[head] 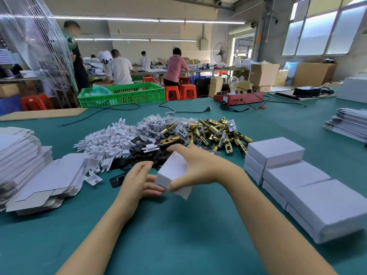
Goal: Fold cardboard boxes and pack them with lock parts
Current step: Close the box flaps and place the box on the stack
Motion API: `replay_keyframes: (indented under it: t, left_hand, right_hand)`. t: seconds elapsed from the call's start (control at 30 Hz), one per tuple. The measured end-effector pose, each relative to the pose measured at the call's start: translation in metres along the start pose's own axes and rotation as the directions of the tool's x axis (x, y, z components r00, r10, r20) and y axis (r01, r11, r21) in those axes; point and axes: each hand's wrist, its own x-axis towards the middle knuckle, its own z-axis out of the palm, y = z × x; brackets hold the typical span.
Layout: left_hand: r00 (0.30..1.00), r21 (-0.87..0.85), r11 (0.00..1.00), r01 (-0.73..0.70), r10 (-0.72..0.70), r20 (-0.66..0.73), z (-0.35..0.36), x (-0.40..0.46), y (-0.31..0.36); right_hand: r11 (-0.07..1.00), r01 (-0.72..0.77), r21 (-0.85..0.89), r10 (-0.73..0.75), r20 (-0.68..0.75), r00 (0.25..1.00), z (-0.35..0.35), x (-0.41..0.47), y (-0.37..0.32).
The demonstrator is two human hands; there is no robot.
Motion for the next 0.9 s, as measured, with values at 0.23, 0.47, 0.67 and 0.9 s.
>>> replay_keyframes:
  t: [0.23, 0.47, 0.67, 0.9]
  left_hand:
    - [0.998, 0.084, 0.995, -0.046, 0.043, 0.039, 0.001, -0.002, -0.006]
    - [0.998, 0.144, 0.989, -0.041, 0.033, 0.058, 0.002, 0.003, -0.009]
    - [0.997, 0.165, 0.985, -0.053, 0.043, 0.064, 0.001, 0.002, -0.010]
    - [0.997, 0.167, 0.984, -0.058, 0.047, 0.068, 0.000, 0.001, -0.010]
  right_hand:
    - [0.940, -0.340, 0.014, 0.336, -0.189, 0.922, -0.094, -0.067, 0.034]
    - [0.706, -0.703, -0.090, 0.684, -0.172, 0.709, -0.110, -0.113, 0.082]
    - [0.615, -0.788, -0.037, 0.769, -0.197, 0.609, -0.096, -0.126, 0.102]
    - [0.566, -0.823, 0.038, 0.799, -0.272, 0.537, -0.083, -0.115, 0.107]
